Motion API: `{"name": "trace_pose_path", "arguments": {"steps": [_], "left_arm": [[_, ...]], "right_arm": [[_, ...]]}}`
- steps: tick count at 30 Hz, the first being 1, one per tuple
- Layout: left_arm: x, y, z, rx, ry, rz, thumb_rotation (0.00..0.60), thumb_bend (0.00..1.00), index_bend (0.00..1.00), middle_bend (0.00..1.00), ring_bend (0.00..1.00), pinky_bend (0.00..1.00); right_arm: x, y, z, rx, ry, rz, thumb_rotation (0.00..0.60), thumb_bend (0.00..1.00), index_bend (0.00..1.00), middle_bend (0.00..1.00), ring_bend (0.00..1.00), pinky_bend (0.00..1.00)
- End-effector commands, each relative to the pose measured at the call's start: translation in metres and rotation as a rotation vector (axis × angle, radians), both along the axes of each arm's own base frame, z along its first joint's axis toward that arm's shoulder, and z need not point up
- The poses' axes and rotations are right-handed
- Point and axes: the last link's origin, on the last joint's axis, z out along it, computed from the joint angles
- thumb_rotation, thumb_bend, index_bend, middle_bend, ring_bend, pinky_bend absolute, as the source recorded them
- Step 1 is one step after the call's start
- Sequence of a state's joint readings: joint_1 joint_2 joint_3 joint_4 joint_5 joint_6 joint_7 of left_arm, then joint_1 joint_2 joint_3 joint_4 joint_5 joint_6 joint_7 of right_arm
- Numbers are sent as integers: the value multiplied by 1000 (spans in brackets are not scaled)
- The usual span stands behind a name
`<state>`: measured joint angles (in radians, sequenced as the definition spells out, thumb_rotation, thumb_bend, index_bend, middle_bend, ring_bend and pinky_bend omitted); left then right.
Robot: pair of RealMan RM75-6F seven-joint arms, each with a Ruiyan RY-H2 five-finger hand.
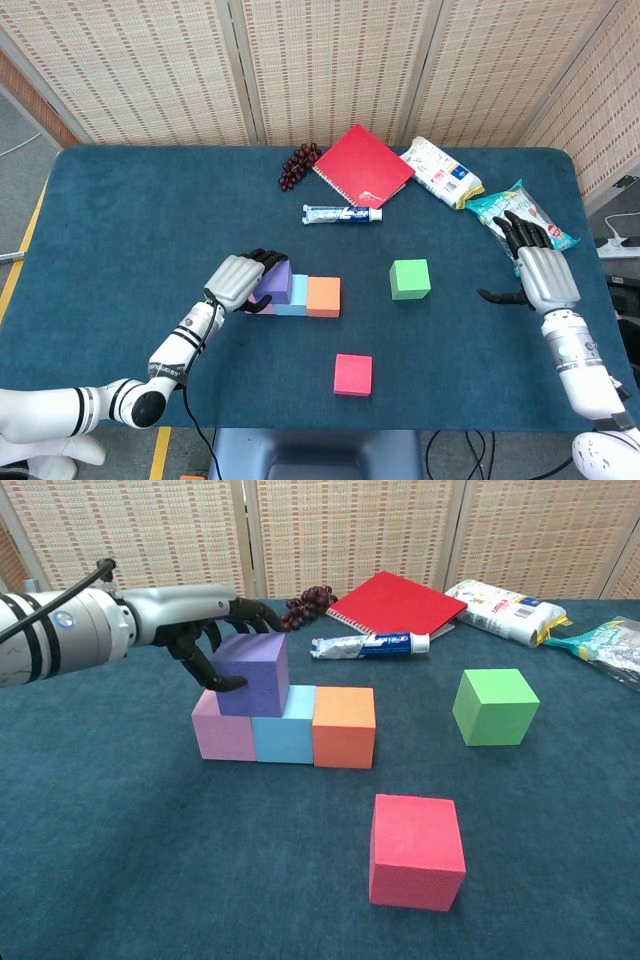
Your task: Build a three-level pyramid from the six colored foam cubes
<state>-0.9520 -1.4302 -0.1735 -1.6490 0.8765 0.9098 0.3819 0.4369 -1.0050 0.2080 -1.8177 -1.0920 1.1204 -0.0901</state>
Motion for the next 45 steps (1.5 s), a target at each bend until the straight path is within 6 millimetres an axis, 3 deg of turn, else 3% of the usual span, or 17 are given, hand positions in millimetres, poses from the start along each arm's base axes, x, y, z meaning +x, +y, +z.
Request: {"name": "trace_pose_path", "arguments": {"steps": [1, 12, 18, 22, 27, 32, 45], "left_arm": [[0, -1, 0, 0, 4, -3, 600, 309, 113, 126, 135, 327], [1, -9, -3, -9, 11, -23, 600, 309, 68, 74, 88, 314], [1, -14, -2, -14, 4, -32, 600, 310, 0, 0, 0, 205], [-2, -18, 11, 1, -7, -37, 600, 308, 0, 0, 0, 121], [-12, -23, 36, 43, -31, -33, 600, 307, 0, 0, 0, 104], [-13, -19, 40, 31, -56, -28, 600, 305, 0, 0, 0, 101], [4, 9, 25, -111, -29, -38, 600, 305, 33, 8, 0, 102]], "right_arm": [[0, 0, 0, -1, -2, 0, 600, 236, 0, 42, 0, 0], [0, 0, 0, -3, -8, 1, 600, 236, 0, 42, 0, 0], [-1, 1, 0, -3, -9, 1, 600, 236, 0, 42, 0, 0], [-1, 0, -1, 17, -7, 6, 600, 236, 0, 42, 0, 16], [1, -5, -7, 61, -3, 13, 600, 211, 0, 42, 0, 48], [7, -8, -12, 77, -6, 33, 600, 209, 0, 42, 0, 48], [8, -10, -10, 63, -14, 31, 600, 210, 0, 42, 0, 48]]}}
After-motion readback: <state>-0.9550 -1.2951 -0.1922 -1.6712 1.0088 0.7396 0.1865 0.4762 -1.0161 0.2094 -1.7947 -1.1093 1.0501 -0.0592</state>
